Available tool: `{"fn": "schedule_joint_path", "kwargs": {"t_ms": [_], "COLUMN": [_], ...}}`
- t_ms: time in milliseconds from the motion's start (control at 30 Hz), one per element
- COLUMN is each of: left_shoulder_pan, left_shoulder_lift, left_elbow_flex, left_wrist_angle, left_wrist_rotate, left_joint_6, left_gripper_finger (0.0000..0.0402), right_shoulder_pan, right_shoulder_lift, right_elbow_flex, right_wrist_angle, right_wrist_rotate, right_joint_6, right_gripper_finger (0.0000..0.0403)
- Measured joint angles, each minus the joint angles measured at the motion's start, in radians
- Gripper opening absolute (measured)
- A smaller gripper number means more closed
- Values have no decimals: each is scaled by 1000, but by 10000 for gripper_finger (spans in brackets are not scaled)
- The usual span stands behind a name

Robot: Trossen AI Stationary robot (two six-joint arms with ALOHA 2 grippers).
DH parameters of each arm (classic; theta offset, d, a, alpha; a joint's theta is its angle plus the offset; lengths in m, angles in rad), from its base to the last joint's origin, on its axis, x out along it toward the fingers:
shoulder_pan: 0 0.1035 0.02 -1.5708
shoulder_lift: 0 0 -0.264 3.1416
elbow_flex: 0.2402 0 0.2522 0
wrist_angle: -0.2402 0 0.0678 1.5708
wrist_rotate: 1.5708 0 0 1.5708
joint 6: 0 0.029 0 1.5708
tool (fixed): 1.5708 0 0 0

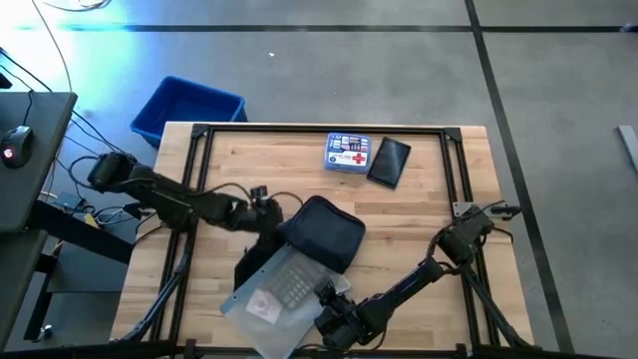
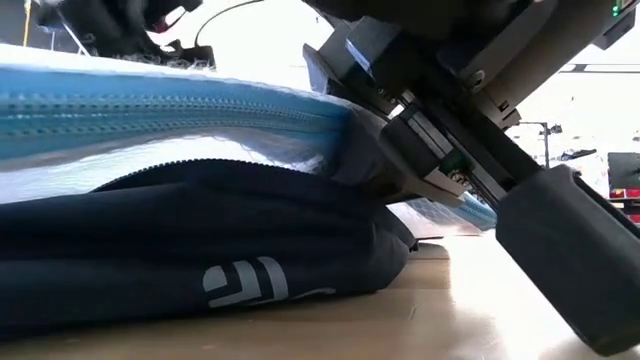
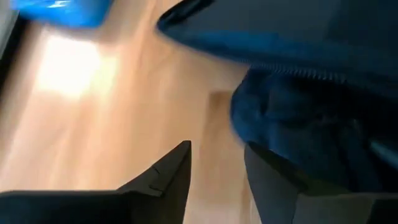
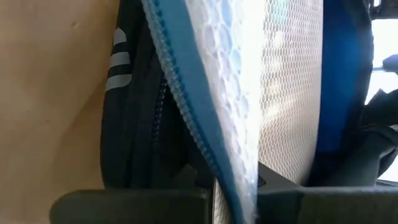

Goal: Unpack backpack
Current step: Put the blue zipper bag in the black backpack

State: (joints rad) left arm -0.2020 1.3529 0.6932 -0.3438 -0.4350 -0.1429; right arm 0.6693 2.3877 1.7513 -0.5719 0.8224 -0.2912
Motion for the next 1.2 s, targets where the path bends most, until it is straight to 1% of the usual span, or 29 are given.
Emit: {"fn": "schedule_joint_path", "kwargs": {"t_ms": [133, 233, 367, 533, 633, 700, 800, 933, 1000, 1067, 1167, 1200], "left_shoulder_pan": [69, 88, 91, 91, 91, 92, 86, 70, 58, 49, 38, 35], "left_shoulder_lift": [17, 53, 111, 196, 239, 253, 252, 234, 232, 232, 232, 232], "left_elbow_flex": [-103, -161, -193, -198, -198, -197, -197, -196, -196, -196, -196, -196], "left_wrist_angle": [301, 462, 531, 612, 665, 694, 729, 780, 781, 791, 810, 816], "left_wrist_rotate": [217, 296, 314, 353, 373, 382, 408, 413, 413, 412, 412, 412], "left_joint_6": [87, 93, 87, 58, 47, 46, 38, 31, 28, 23, 22, 20], "left_gripper_finger": [109, 99, 88, 83, 83, 83, 83, 83, 83, 83, 83, 83], "right_shoulder_pan": [-2, -9, -24, -41, -48, -48, -47, -52, -61, -77, -111, -122], "right_shoulder_lift": [-7, -15, -27, -27, -28, -32, -40, -41, -41, -43, -43, -42], "right_elbow_flex": [-1, -2, -2, -1, -1, -1, 0, 1, 1, 2, 1, 1], "right_wrist_angle": [22, 41, 93, 153, 174, 208, 296, 378, 388, 372, 330, 318], "right_wrist_rotate": [23, 33, 40, 57, 124, 176, 187, 165, 148, 77, -76, -97], "right_joint_6": [-37, -60, -94, -156, -185, -231, -302, -391, -400, -352, -245, -219], "right_gripper_finger": [0, 0, 0, 0, 0, 0, 0, 0, 0, 0, 0, 0]}}
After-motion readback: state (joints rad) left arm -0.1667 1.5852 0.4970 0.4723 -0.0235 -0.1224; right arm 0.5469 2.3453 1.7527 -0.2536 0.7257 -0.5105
